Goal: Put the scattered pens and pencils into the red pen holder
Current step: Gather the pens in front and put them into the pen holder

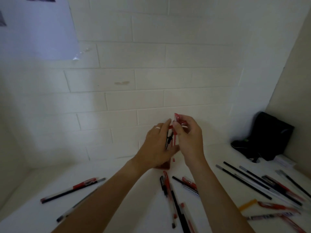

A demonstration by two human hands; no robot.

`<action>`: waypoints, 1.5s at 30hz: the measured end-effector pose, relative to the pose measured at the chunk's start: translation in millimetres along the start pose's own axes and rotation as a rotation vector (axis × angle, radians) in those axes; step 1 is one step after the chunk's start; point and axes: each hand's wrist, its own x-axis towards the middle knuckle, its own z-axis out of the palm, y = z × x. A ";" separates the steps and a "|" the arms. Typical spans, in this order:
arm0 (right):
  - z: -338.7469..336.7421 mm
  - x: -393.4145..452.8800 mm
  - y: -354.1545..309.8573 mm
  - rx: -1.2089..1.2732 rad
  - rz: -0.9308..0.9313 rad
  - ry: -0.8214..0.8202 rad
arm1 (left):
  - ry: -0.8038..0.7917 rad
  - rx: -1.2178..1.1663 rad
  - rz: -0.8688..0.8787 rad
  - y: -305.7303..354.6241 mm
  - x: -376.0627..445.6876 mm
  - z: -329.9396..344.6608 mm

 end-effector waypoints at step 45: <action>-11.1 -96.6 47.6 -0.836 -0.031 -0.511 | -0.378 0.600 -0.604 -39.9 -148.2 -60.5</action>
